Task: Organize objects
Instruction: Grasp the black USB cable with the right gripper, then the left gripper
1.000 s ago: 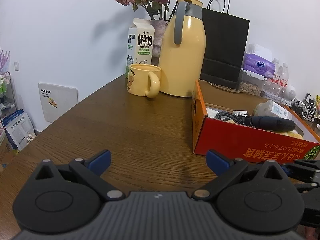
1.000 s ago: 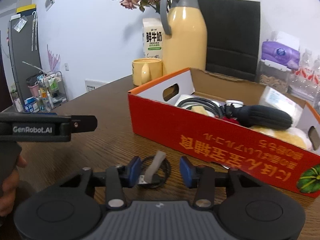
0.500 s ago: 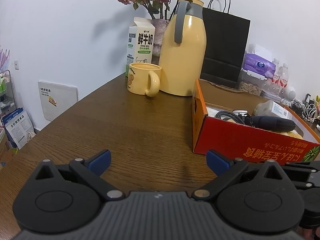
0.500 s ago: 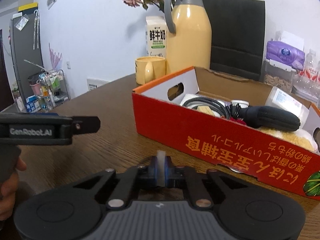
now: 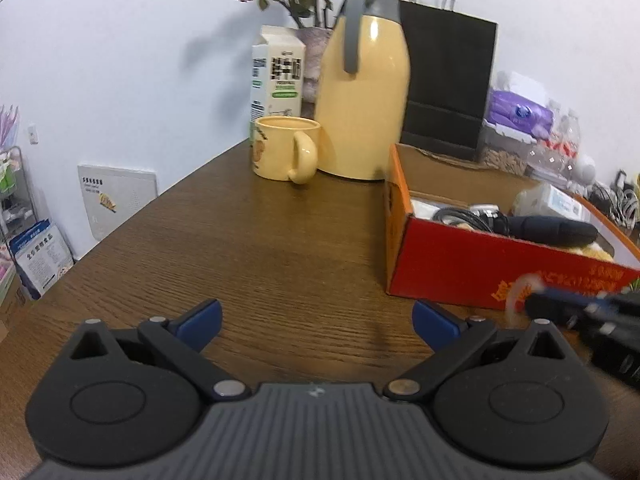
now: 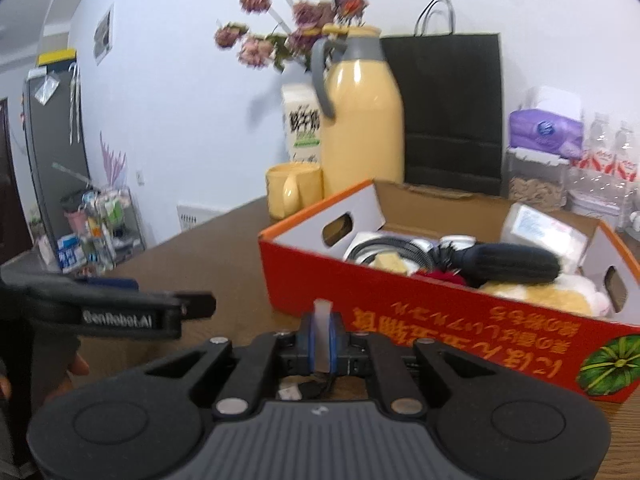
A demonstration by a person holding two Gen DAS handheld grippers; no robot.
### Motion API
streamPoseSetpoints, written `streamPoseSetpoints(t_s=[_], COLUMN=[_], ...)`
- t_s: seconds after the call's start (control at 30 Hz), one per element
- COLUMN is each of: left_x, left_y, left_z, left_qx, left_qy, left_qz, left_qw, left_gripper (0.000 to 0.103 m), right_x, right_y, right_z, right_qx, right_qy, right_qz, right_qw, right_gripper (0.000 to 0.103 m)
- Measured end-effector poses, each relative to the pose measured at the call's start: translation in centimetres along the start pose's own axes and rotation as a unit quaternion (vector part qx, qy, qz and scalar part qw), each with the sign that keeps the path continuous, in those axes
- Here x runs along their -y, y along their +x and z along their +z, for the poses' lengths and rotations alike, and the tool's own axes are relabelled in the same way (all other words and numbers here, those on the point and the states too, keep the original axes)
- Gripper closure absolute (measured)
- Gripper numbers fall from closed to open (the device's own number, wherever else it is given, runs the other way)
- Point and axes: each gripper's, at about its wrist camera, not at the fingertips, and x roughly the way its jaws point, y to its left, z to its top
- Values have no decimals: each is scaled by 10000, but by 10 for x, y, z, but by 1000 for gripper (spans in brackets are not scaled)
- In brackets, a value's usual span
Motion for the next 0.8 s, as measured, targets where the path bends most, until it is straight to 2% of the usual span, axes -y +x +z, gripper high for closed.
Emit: streamPoseSetpoints(t_s=[0.17,0.37,0.5,0.8], left_x=[21,59,82,102], left_y=[-1,4,10,25], left_z=[-3,-10,-13,-13], left_qx=[-68,-346,-465,-738], left_qy=[339,775,1033,1022], left_qz=[-224,-569,-524,-346], left_qw=[9992,9948,9922,9914], left_gripper=[0,0,0,0], right_x=[17,38,50,60], right_y=[-16,-33,-41,-54], right_z=[1,-3,-7,-11], right_qx=[248,357,396,528], right_qy=[150,282,350,381], right_qz=[-93,-258,-350,-386], right_qw=[9995,9986,9980,9971], right_gripper=[97,97,97,97])
